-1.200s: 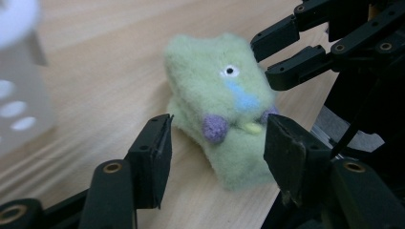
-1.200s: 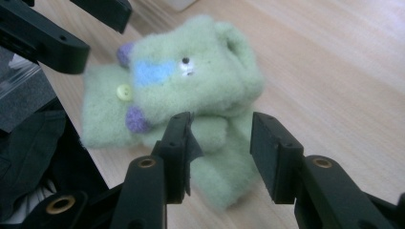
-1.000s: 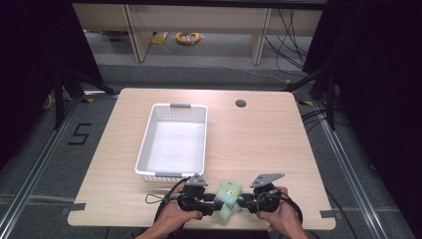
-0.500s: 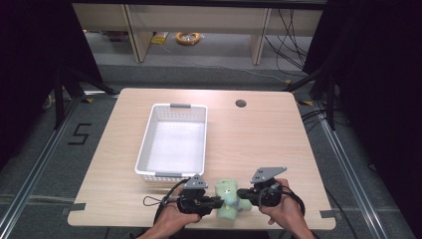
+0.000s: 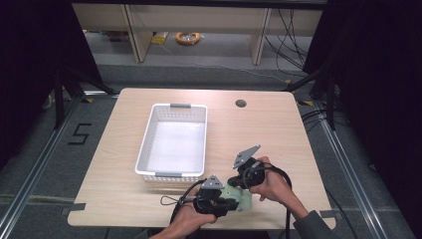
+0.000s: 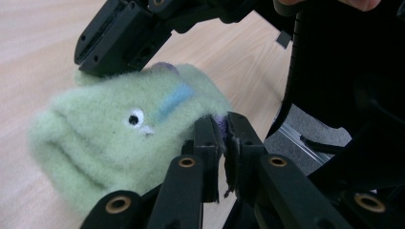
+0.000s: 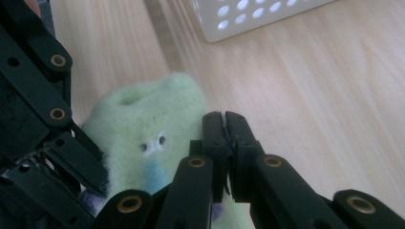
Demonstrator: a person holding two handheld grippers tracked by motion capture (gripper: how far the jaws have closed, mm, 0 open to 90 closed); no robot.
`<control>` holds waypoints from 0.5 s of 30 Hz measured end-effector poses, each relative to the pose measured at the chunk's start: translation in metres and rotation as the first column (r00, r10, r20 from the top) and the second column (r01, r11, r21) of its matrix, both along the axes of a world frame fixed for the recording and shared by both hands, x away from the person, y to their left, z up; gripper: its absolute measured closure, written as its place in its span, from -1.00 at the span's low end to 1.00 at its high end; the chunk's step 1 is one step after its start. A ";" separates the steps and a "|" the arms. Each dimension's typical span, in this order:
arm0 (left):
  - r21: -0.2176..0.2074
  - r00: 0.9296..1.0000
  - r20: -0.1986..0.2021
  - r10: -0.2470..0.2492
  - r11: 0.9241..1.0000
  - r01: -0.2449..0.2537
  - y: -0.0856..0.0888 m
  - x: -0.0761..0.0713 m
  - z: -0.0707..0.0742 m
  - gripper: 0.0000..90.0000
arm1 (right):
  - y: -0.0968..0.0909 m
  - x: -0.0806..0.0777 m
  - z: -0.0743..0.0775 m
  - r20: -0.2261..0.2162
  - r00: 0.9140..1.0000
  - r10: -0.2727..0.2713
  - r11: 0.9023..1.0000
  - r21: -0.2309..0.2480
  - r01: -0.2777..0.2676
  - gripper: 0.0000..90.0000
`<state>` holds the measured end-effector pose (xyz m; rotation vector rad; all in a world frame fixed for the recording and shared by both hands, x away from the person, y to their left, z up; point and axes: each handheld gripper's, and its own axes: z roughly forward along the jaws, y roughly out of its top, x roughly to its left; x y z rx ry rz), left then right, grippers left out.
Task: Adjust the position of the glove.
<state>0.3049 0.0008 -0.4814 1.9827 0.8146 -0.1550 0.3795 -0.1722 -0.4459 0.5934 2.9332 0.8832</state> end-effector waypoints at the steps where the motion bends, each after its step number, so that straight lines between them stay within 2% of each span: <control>1: 0.008 1.000 -0.007 0.004 1.000 -0.004 0.000 0.000 -0.002 0.84 | 0.001 0.001 -0.002 0.002 1.000 0.007 1.000 0.000 -0.007 0.96; 3: 0.009 1.000 -0.010 -0.001 1.000 0.001 0.001 0.000 -0.004 0.82 | 0.003 0.002 -0.008 0.003 1.000 0.019 1.000 0.004 -0.019 0.95; 6: 0.013 1.000 -0.026 -0.013 1.000 0.014 -0.001 -0.002 -0.009 0.77 | 0.002 0.002 -0.011 -0.008 1.000 0.010 1.000 0.019 -0.009 0.93; 8: -0.008 0.999 -0.044 -0.018 1.000 0.017 0.000 -0.004 -0.007 0.55 | -0.001 0.002 -0.015 -0.008 1.000 -0.016 0.999 0.052 0.016 0.77; 9: -0.008 0.999 -0.044 -0.018 1.000 0.017 0.000 -0.004 -0.007 0.47 | -0.001 0.002 -0.015 -0.008 1.000 -0.016 0.999 0.052 0.016 0.77; 10: -0.015 1.000 -0.023 -0.013 1.000 0.013 0.005 -0.006 0.000 0.38 | -0.006 0.000 -0.011 -0.010 0.997 -0.074 0.994 0.082 0.075 0.59; 11: -0.015 1.000 0.001 0.000 1.000 0.000 0.009 -0.008 0.005 0.33 | -0.008 -0.002 -0.010 -0.008 0.996 -0.092 0.991 0.098 0.093 0.53; 12: -0.009 0.999 0.033 0.015 1.000 -0.015 0.015 -0.009 0.010 0.25 | -0.011 -0.007 -0.006 -0.039 0.989 -0.143 0.983 0.110 0.147 0.46; 13: -0.021 0.999 0.050 0.017 1.000 -0.016 0.022 -0.008 0.015 0.17 | -0.015 -0.011 -0.003 -0.033 0.987 -0.160 0.976 0.143 0.163 0.45; 14: -0.021 0.999 0.050 0.017 1.000 -0.016 0.022 -0.008 0.015 0.13 | -0.015 -0.011 -0.003 -0.033 0.987 -0.160 0.976 0.143 0.163 0.45; 15: -0.013 0.993 0.093 0.067 0.998 -0.066 0.036 -0.009 0.021 0.12 | -0.026 -0.021 0.002 0.008 0.982 -0.188 0.968 0.173 0.183 0.43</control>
